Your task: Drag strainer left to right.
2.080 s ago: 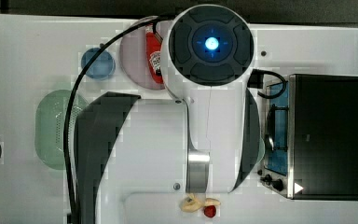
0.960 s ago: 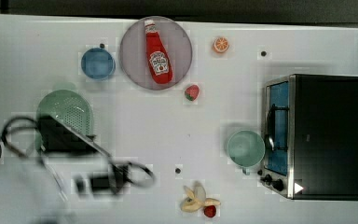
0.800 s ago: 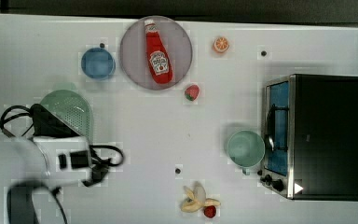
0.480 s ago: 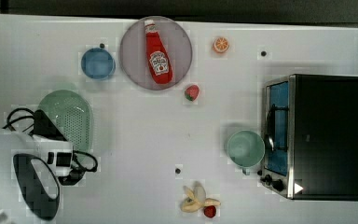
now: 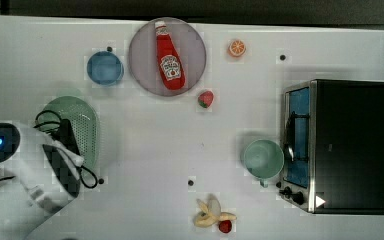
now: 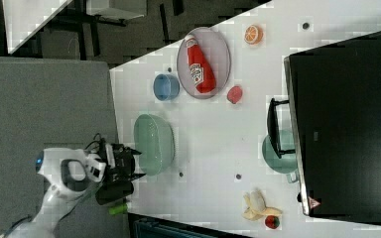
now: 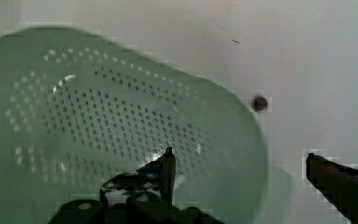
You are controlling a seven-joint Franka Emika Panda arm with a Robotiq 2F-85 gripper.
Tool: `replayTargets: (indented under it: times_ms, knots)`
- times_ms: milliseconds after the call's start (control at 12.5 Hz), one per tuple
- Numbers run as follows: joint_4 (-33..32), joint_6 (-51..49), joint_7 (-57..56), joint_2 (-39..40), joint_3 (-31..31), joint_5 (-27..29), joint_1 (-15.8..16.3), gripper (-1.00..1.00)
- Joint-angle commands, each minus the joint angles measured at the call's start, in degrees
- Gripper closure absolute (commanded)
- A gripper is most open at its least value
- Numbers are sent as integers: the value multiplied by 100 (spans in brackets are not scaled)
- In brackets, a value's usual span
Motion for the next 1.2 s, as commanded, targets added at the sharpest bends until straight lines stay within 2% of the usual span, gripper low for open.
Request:
replayTargets:
  times_ms: [80,560,800,1200]
  knots:
    - [75,749,926,518,-163,-294,-91,-100]
    - [85,1588,1010,1387,-727,-660,172,-100]
    - [43,1684,1010,1425,-939,-659,202,-100]
    - [-223,1679,1010,1199,-1144,-660,79,-100]
